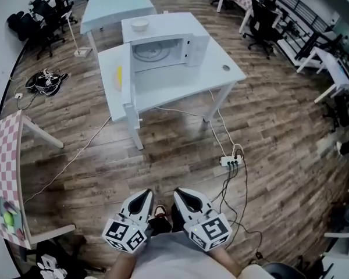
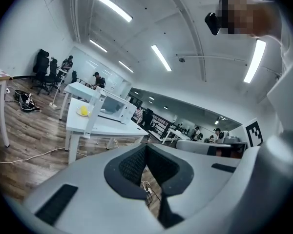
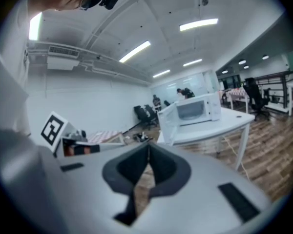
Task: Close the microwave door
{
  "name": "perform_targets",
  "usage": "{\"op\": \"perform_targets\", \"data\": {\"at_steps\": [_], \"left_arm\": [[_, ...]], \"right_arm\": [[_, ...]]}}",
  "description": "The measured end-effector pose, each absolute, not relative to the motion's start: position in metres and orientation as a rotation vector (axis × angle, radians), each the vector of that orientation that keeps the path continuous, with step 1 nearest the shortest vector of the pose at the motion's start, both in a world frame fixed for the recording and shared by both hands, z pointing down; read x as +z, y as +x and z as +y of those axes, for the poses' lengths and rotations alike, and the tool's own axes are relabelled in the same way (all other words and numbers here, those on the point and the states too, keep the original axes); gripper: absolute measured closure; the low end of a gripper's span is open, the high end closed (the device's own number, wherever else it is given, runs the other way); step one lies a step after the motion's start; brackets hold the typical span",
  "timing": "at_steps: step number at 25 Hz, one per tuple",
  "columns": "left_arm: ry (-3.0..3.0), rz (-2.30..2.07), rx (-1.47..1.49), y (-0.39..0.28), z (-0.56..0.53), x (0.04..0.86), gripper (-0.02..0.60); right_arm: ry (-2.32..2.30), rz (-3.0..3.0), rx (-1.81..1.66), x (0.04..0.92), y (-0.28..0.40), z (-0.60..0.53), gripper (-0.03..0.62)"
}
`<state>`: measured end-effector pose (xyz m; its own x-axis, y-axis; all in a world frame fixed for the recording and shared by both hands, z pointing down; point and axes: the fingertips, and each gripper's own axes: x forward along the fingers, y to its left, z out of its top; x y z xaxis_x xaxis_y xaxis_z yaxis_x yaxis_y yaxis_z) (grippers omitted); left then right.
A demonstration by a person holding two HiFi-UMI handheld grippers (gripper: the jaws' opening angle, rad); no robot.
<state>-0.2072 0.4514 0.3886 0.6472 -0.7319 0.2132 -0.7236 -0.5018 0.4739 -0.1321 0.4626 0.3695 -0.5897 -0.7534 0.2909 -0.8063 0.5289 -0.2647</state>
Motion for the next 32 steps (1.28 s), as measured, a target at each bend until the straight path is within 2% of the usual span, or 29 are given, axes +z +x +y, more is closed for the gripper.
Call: {"op": "perform_targets", "data": {"at_steps": [17, 32], "left_arm": [[2.374, -1.123, -0.021, -0.13, 0.379, 0.362, 0.565], [2.387, -1.278, -0.054, -0.097, 0.333, 0.338, 0.565]], "right_arm": [[1.293, -2.72, 0.606, 0.352, -0.069, 0.379, 0.569], [1.163, -2.837, 0.583, 0.341, -0.027, 0.341, 0.569]]}}
